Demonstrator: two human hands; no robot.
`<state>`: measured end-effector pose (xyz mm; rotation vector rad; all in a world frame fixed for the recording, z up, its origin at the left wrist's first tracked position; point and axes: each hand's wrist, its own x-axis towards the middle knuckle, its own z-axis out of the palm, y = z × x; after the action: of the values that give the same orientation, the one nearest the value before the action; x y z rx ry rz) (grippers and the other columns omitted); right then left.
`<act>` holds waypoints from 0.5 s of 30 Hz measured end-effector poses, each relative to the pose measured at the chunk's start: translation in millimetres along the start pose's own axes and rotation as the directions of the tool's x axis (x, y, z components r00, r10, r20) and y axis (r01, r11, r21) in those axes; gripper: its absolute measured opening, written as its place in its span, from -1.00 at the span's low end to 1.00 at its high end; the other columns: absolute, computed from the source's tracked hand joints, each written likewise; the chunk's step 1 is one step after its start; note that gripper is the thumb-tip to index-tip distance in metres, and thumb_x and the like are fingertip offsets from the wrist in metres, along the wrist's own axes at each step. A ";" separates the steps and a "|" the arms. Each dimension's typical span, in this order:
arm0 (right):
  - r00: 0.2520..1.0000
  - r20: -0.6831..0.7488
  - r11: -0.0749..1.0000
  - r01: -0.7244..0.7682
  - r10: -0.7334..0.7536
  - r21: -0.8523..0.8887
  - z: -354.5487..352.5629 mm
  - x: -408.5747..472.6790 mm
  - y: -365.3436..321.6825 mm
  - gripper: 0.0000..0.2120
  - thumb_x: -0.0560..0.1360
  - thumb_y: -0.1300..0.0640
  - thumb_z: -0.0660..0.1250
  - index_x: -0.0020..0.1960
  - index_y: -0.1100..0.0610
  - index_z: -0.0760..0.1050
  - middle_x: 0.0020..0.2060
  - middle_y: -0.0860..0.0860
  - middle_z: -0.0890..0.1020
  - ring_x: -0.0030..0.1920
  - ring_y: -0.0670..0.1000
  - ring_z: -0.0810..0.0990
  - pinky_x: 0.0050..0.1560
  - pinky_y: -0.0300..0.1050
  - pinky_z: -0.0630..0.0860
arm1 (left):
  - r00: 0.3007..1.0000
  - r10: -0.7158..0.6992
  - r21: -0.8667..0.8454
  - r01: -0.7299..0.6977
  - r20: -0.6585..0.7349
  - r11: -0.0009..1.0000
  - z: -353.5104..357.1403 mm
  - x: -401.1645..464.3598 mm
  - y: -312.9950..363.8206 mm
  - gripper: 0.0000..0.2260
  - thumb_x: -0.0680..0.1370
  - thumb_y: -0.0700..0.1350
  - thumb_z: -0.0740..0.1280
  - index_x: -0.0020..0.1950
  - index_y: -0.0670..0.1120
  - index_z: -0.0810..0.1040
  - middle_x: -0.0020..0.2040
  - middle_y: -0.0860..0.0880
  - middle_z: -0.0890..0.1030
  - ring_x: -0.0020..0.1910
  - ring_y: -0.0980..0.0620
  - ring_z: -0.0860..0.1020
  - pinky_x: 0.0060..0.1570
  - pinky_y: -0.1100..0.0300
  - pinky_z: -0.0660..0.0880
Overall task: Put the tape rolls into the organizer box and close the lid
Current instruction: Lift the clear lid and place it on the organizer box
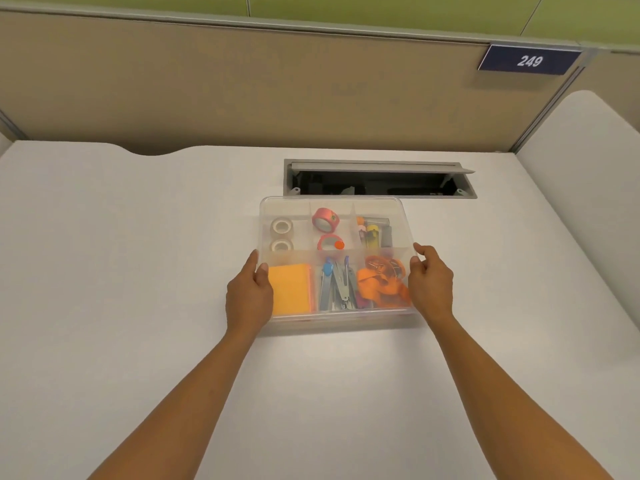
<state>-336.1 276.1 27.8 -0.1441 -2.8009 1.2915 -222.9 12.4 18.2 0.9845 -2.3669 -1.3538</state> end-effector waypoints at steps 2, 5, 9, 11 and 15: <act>1.000 -0.014 1.000 0.007 -0.007 -0.010 0.3 -0.9 -0.2 -0.70 0.61 0.15 0.14 0.32 0.09 0.44 0.05 0.15 0.64 0.04 0.14 0.61 0.10 0.03 0.54 | 1.000 0.004 0.010 -0.004 -0.010 1.000 0.8 -0.2 -0.6 -0.59 0.65 0.00 0.10 0.49 -0.04 0.31 0.16 -0.15 0.63 0.11 -0.17 0.58 0.15 -0.04 0.50; 1.000 0.003 0.999 -0.015 0.015 0.035 -1.3 -1.7 -0.9 -0.71 0.61 0.16 0.14 0.30 0.09 0.44 -0.05 0.11 0.62 -0.07 0.10 0.60 0.04 0.00 0.54 | 1.000 0.002 0.038 -0.002 0.013 0.999 0.3 -0.1 -0.7 -0.59 0.65 0.01 0.07 0.51 0.01 0.26 -0.12 -0.10 0.63 -0.08 -0.16 0.59 -0.03 0.00 0.51; 0.997 0.051 0.992 -0.066 0.061 0.109 -4.2 0.3 0.6 -0.74 0.62 0.15 0.13 0.27 0.07 0.44 -0.18 0.01 0.54 -0.25 -0.08 0.52 -0.22 -0.19 0.46 | 0.999 0.017 0.098 -0.021 0.051 0.995 -0.2 1.1 1.4 -0.58 0.66 0.01 0.03 0.54 0.11 0.16 -0.30 -0.05 0.51 -0.27 -0.05 0.50 -0.21 0.07 0.41; 0.993 0.081 0.982 -0.094 0.081 0.164 -5.4 2.1 1.5 -0.76 0.63 0.16 0.13 0.26 0.08 0.44 -0.15 0.02 0.53 -0.26 -0.10 0.50 -0.29 -0.26 0.42 | 0.998 0.018 0.096 -0.024 0.067 0.995 -0.7 1.6 1.8 -0.58 0.66 0.00 0.03 0.54 0.12 0.14 -0.32 -0.04 0.50 -0.30 -0.02 0.47 -0.22 0.09 0.39; 0.989 0.110 0.966 -0.121 0.098 0.230 -6.8 2.1 1.5 -0.76 0.64 0.17 0.12 0.26 0.09 0.43 -0.09 0.01 0.54 -0.24 -0.11 0.50 -0.27 -0.27 0.43 | 0.997 0.008 0.080 -0.014 0.072 0.997 -3.6 4.0 1.1 -0.59 0.66 0.01 0.05 0.53 0.12 0.19 -0.31 -0.08 0.53 -0.30 -0.03 0.51 -0.18 0.07 0.46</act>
<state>-337.5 282.5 31.1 -0.2345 -2.7219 1.6891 -224.4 7.7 20.6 0.9580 -2.4934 -1.3204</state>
